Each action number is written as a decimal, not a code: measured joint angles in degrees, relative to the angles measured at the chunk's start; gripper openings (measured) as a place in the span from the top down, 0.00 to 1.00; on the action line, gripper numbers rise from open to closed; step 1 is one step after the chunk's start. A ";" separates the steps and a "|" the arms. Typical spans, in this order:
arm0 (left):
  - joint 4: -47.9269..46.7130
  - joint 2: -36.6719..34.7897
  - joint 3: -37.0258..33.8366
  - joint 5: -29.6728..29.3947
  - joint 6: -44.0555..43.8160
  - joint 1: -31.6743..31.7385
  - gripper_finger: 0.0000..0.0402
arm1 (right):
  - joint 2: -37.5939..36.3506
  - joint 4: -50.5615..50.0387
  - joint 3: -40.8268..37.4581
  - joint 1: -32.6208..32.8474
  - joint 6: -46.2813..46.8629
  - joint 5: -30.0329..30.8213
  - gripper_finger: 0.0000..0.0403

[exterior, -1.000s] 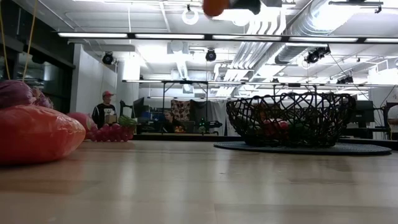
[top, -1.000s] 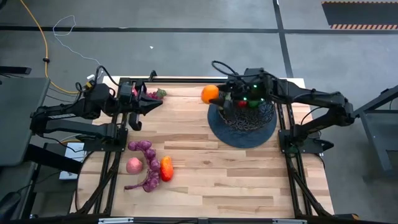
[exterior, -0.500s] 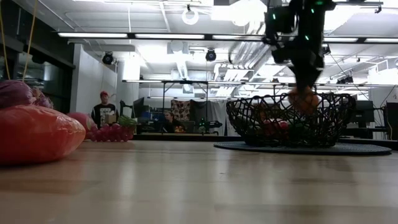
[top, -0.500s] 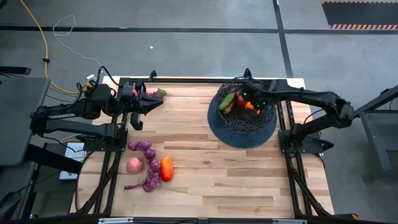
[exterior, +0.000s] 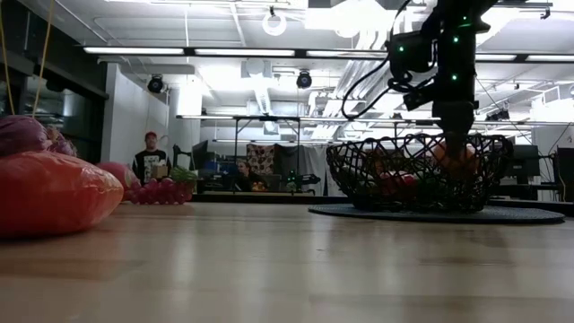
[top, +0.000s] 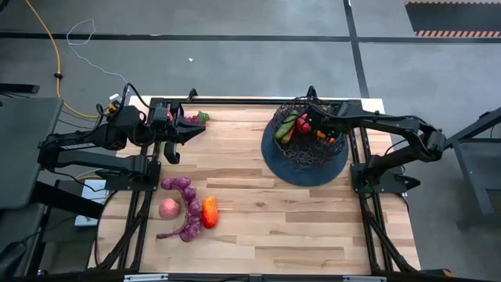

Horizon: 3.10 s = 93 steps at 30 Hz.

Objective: Build produce basket
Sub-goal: Put the orange into the wire basket, then put the peach into the wire basket

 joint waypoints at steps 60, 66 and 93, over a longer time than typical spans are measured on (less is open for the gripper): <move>-0.52 -0.02 -0.02 0.02 -0.15 0.00 1.00 | -12.22 21.47 5.96 3.27 13.49 0.31 0.08; -1.51 -0.02 -0.02 0.02 -0.03 0.00 1.00 | -15.76 53.68 -7.75 8.92 26.98 -13.31 0.08; -1.71 -0.02 -0.02 0.04 0.87 -0.05 0.99 | -14.88 74.20 -8.15 20.83 16.55 -18.34 0.17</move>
